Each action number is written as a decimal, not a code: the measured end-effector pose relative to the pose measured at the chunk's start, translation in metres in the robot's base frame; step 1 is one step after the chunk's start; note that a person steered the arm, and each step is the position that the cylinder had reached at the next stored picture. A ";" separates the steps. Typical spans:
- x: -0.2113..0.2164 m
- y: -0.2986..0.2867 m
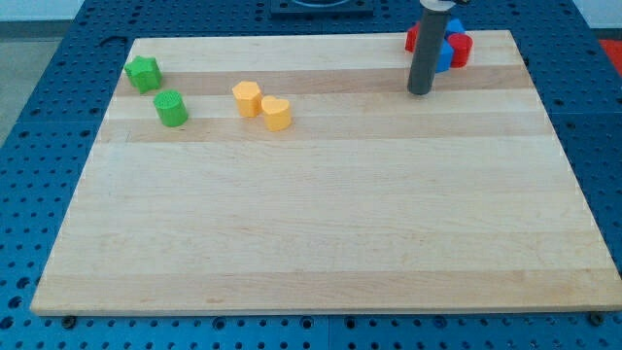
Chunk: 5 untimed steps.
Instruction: Move the yellow heart to the bottom center of the board
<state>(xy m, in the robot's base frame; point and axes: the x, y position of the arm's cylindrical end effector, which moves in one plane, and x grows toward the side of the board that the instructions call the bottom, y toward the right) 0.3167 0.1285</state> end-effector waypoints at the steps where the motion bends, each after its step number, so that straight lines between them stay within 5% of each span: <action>1: 0.000 -0.047; 5: -0.031 -0.170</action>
<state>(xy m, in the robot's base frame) 0.2852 -0.0415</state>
